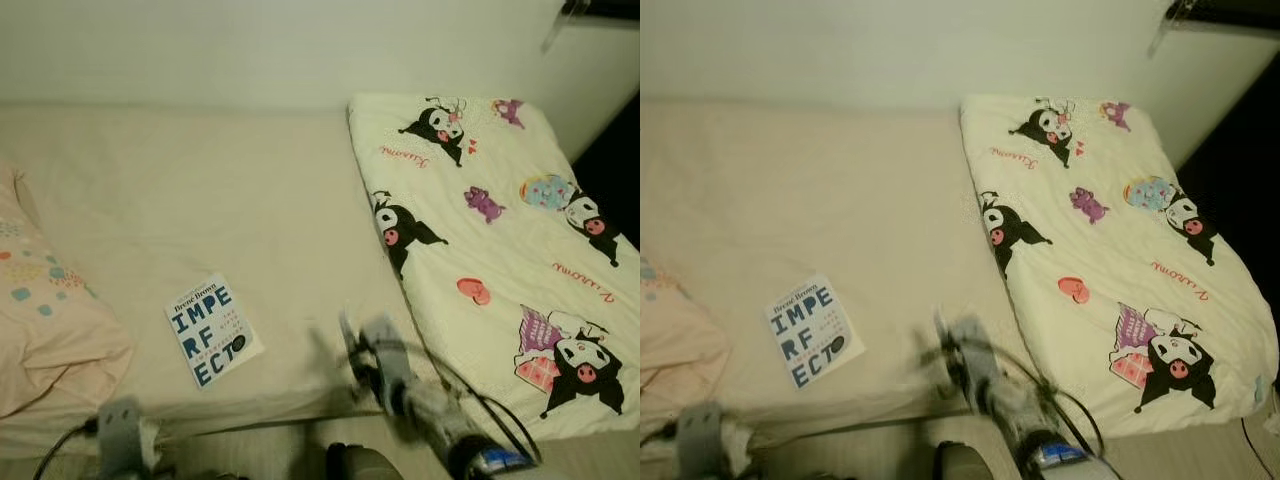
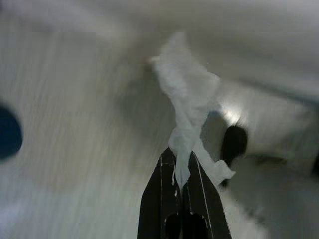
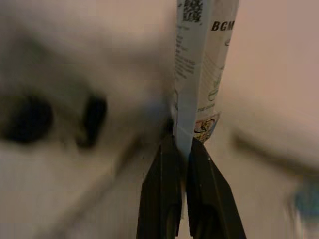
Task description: Clean up the room
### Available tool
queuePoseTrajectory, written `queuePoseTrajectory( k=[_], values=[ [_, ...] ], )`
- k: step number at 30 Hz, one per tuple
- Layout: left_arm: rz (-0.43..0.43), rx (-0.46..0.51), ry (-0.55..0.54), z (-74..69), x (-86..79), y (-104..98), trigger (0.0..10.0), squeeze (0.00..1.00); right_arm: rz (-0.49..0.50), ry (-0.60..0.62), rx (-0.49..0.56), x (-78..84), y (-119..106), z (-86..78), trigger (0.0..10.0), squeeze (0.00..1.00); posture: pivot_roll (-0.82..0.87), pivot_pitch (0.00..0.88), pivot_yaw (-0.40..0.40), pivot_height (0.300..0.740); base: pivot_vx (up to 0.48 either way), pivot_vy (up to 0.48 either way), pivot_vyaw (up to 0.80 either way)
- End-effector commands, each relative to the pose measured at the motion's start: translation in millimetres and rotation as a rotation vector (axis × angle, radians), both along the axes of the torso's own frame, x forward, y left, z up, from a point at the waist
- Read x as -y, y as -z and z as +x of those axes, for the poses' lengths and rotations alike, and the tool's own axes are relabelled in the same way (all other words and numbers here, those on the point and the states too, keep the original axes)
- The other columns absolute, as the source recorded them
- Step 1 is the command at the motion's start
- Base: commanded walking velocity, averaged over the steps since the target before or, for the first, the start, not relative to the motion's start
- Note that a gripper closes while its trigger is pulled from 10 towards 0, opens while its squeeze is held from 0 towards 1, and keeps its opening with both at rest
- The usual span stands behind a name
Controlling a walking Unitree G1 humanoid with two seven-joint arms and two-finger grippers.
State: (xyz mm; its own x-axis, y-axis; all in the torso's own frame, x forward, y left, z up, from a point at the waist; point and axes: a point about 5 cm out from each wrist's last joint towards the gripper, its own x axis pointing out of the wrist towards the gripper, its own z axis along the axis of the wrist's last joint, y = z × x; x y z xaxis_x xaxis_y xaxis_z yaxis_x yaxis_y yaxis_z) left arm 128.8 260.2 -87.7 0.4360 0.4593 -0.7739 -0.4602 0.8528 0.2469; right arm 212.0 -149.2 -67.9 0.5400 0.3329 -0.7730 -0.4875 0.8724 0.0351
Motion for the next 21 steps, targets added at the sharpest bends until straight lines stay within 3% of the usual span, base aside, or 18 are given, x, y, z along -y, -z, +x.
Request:
queuePoseTrajectory(
  k=[1,3,11,21],
  values=[
    [-0.012,-0.07,-0.024,-21.4,0.5,7,10.0,0.0,-0.036,0.012,-0.021,4.2,4,-6.4,10.0,0.0,-0.09,0.0,-0.019,0.74,0.0,0.0,0.77],
    [-0.008,-0.077,-0.015,-24.5,0.3,8,10.0,0.0,-0.045,0.039,-0.041,8.6,8,-12.6,10.0,0.0,-0.09,0.0,-0.019,0.74,0.0,0.0,0.77],
    [-0.021,-0.082,-0.042,-29.4,0.2,10,10.0,0.0,-0.04,0.076,-0.049,13.1,7,-11.4,10.0,0.0,-0.08,0.0,-0.018,0.74,0.0,0.0,0.77],
    [-0.036,-0.064,0.022,-16.3,8.3,9,10.0,0.0,-0.09,0.007,-0.04,10.6,7,-9.5,10.0,0.0,-0.07,0.0,-0.022,0.74,0.0,0.0,0.77]
  ],
)
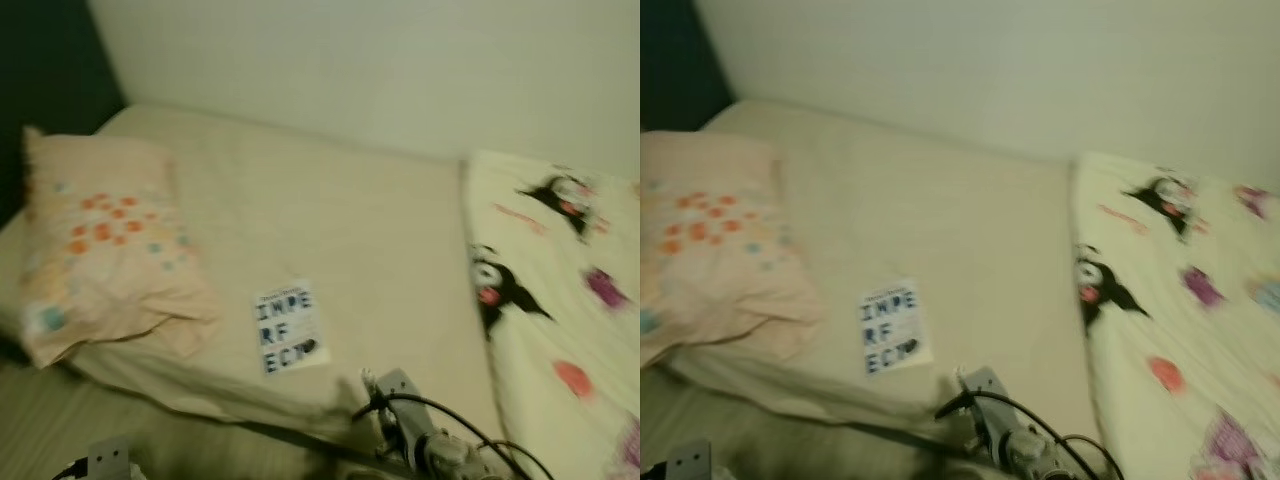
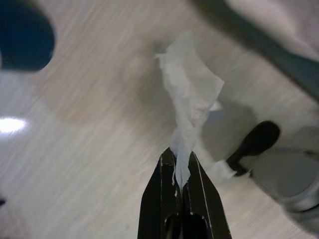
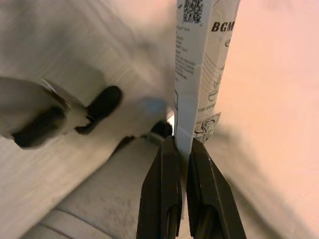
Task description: Clean up the room
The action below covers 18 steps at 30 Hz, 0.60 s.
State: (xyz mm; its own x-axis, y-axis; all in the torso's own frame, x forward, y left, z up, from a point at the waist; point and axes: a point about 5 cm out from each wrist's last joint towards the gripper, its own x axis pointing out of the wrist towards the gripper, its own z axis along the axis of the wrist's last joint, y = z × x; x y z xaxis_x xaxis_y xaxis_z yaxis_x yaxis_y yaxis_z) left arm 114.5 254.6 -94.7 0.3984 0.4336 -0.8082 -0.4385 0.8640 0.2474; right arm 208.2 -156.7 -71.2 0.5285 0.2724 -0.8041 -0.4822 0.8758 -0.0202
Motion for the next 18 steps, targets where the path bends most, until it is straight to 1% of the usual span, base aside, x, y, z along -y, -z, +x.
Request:
queuePoseTrajectory(
  k=[1,11,18],
  values=[
    [-0.009,-0.011,0.015,-1.7,3.2,1.6,10.0,0.0,-0.02,-0.003,-0.023,2.9,3.3,-5.6,10.0,0.0,-0.07,0.0,-0.022,0.74,0.0,0.0,0.77],
    [-0.024,-0.023,0.019,-6.2,5.0,3.5,10.0,0.0,-0.028,-0.035,-0.018,1.7,2.0,-3.3,10.0,0.0,-0.08,0.0,-0.021,0.74,0.0,0.0,0.77],
    [-0.03,-0.022,0.029,-4.5,6.1,3.4,10.0,0.0,-0.032,-0.065,-0.017,2.5,0.5,-1.3,10.0,0.0,-0.07,0.0,-0.025,0.74,0.0,0.0,0.77]
  ],
)
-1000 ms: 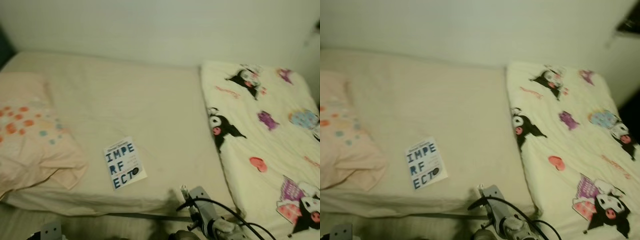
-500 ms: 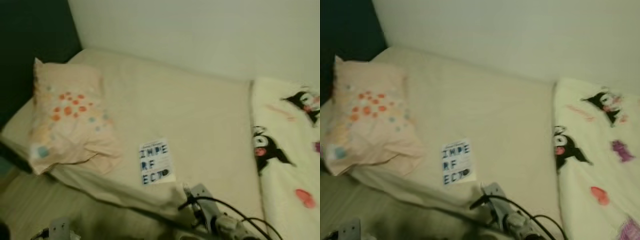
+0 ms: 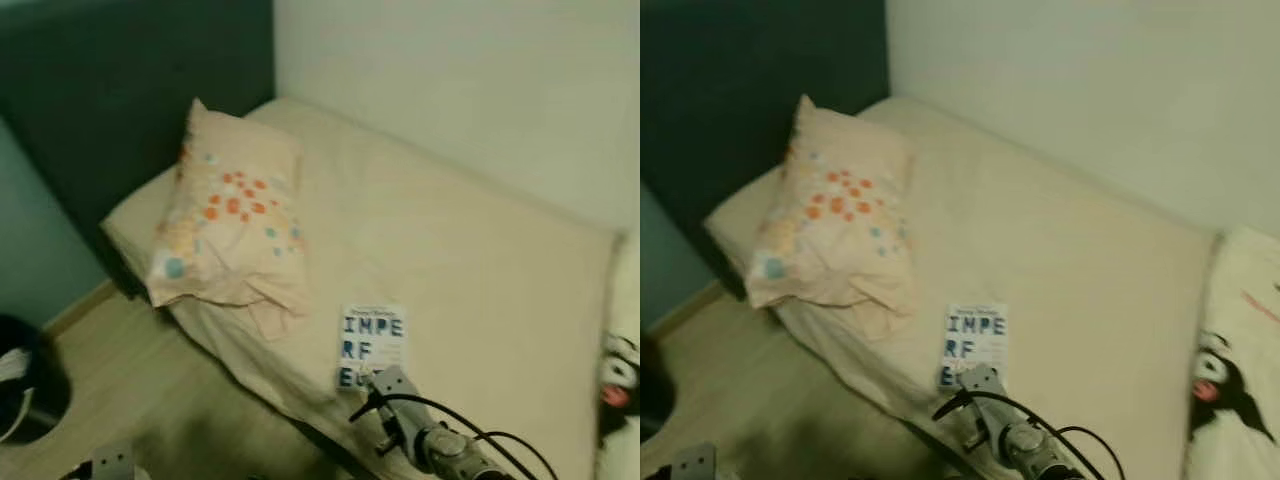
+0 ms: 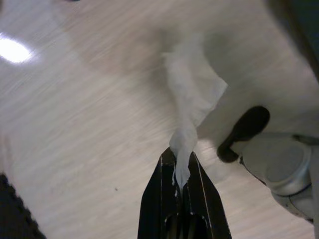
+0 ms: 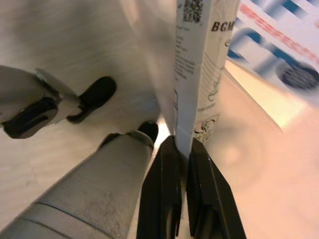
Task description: Clean up the room
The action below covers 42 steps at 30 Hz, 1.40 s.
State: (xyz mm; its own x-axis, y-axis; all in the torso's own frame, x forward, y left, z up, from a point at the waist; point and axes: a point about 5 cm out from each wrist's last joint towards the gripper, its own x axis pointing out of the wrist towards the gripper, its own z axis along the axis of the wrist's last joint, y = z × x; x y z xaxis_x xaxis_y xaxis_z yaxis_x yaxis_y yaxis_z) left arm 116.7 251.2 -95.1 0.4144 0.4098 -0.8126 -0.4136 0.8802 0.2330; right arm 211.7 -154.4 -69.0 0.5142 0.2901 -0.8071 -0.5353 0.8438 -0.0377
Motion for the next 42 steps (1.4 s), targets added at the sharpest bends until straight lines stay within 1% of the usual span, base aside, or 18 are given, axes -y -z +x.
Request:
queuePoseTrajectory(
  k=[1,14,21,23,25,26,30,35,38,40,42],
  values=[
    [-0.016,-0.026,0.0,-6.5,3.0,3,10.0,0.0,-0.016,-0.006,-0.02,4.8,2,-4.6,10.0,0.0,-0.07,0.0,-0.025,0.74,0.0,0.0,0.76],
    [-0.023,-0.028,0.025,-4.7,7.1,4,10.0,0.0,-0.023,-0.022,-0.02,5.4,2,-4.8,10.0,0.0,-0.08,0.0,-0.021,0.74,0.0,0.0,0.77],
    [-0.047,-0.002,0.023,3.5,9.1,2,10.0,0.0,-0.025,-0.027,-0.017,4.3,2,-3.8,10.0,0.0,-0.07,0.0,-0.022,0.74,0.0,0.0,0.76],
    [-0.059,0.005,0.04,6.8,11.5,2,10.0,0.0,-0.025,-0.015,-0.014,4.2,2,-3.5,10.0,0.0,-0.07,0.0,-0.02,0.74,0.0,0.0,0.76],
    [-0.079,0.014,0.065,9.9,15.7,2,10.0,0.0,-0.014,0.035,-0.015,5.3,2,-3.7,10.0,0.0,-0.08,0.0,-0.018,0.74,0.0,0.0,0.76],
    [-0.079,0.014,0.065,9.9,15.7,2,10.0,0.0,-0.014,0.035,-0.015,5.3,2,-3.7,10.0,0.0,-0.08,0.0,-0.018,0.74,0.0,0.0,0.76],
    [-0.099,0.016,0.123,12.8,22.1,2,10.0,0.0,-0.01,0.096,-0.017,7.6,3,-4.3,10.0,0.0,-0.08,0.0,-0.014,0.74,0.0,0.0,0.76],
    [-0.107,0.013,0.119,11.0,24.1,3,10.0,0.0,-0.012,0.144,-0.024,11.7,5,-6.6,10.0,0.0,-0.08,0.0,-0.016,0.74,0.0,0.0,0.76],
    [-0.111,0.009,0.111,7.1,24.3,5,10.0,0.0,0.008,0.262,-0.03,18.5,6,-8.4,10.0,0.0,-0.08,0.0,-0.017,0.74,0.0,0.0,0.76],
    [-0.11,0.008,0.107,6.4,23.7,5,10.0,0.0,0.016,0.302,-0.031,20.6,6,-8.3,10.0,0.0,-0.08,0.0,-0.017,0.74,0.0,0.0,0.76],
    [-0.109,0.008,0.107,6.4,23.6,5,10.0,0.0,0.018,0.308,-0.031,20.8,5,-8.1,10.0,0.0,-0.08,0.0,-0.017,0.74,0.0,0.0,0.76]
  ],
)
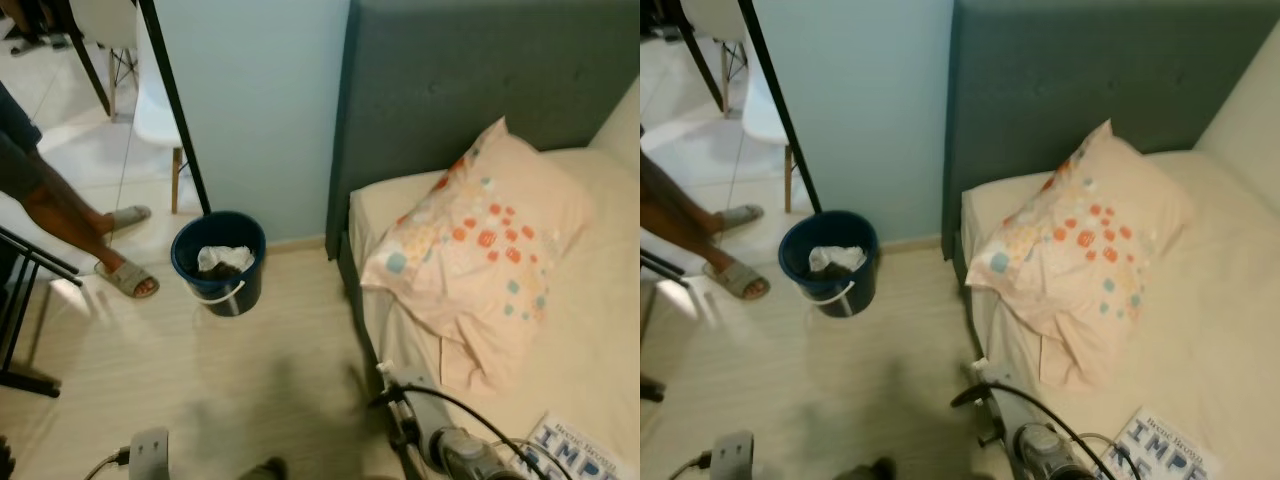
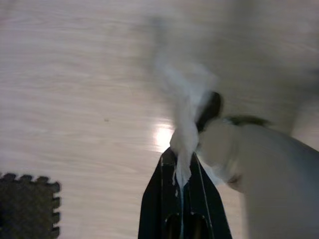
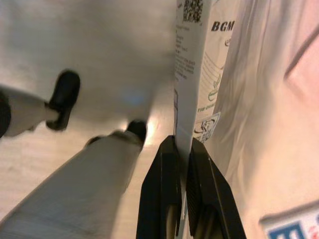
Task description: Clean up the room
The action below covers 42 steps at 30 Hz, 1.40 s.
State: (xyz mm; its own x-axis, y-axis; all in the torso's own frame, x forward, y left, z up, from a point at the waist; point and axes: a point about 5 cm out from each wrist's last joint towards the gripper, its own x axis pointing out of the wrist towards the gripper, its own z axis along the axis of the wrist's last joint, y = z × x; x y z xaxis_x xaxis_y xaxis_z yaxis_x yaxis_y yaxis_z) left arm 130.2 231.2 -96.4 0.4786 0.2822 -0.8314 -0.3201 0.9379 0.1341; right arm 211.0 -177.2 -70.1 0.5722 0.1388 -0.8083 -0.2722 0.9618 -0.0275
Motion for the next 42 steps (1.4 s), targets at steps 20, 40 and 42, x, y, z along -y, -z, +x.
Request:
queuePoseTrajectory(
  k=[20,40,42],
  values=[
    [0.015,0.073,0.059,20.9,-2.4,-9,10.0,0.0,0.021,-0.065,0.004,-29.8,-1,5.2,10.0,0.0,-0.07,0.0,-0.008,0.74,0.113,0.0,0.6],
    [0.011,0.172,0.117,49.9,3.2,-21,10.0,0.0,0.046,-0.006,0.027,-6.9,-3,4.6,10.0,0.0,-0.07,0.0,-0.003,0.74,0.48,0.0,0.0],
    [0.006,0.204,0.132,58.3,5.2,-25,10.0,0.0,0.054,-0.009,0.04,-10.6,-5,9.1,10.0,0.0,-0.07,0.0,-0.001,0.74,0.48,0.0,0.0]
  ],
)
